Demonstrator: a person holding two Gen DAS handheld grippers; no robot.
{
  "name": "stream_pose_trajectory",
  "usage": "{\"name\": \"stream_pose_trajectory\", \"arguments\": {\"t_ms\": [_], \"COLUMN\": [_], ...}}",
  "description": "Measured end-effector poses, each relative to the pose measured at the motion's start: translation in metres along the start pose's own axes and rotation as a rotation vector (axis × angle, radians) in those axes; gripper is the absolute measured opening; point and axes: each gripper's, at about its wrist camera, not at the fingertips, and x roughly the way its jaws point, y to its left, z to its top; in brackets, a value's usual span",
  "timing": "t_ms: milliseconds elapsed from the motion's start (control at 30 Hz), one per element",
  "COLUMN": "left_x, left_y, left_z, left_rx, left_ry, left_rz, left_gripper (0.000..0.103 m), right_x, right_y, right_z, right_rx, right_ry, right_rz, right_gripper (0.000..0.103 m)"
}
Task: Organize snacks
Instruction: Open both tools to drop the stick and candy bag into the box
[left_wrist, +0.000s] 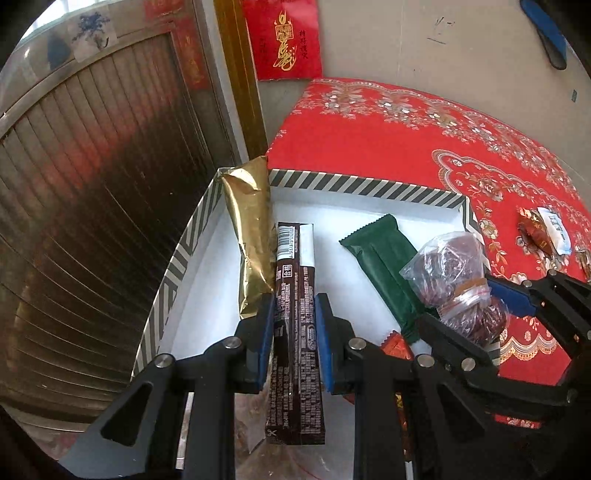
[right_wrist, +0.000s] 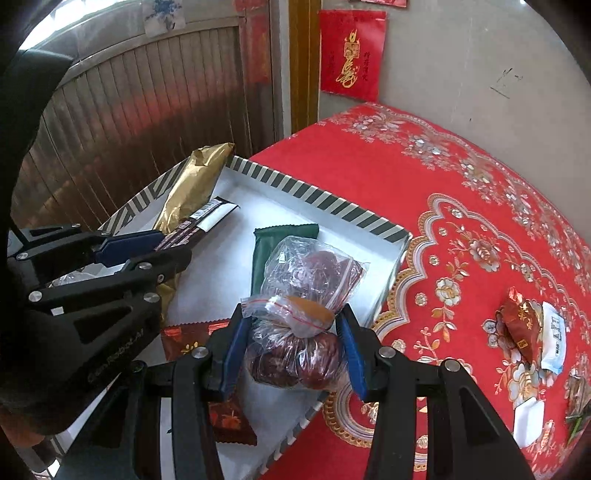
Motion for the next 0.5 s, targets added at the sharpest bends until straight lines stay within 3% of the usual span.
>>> {"name": "stream_pose_trajectory", "arguments": {"t_ms": [500], "left_x": [-0.0017], "left_y": [-0.0018], "left_z": [-0.0041], "left_rx": [0.004], "left_ry": [-0.005], "left_rz": [0.023], "left_gripper": [0.025], "right_x": [-0.0039], "right_y": [0.0054], "right_z": [-0.0071], "right_rx": [-0.008], "right_ry": [0.004], "right_rz": [0.048], "right_gripper": [0.049]}}
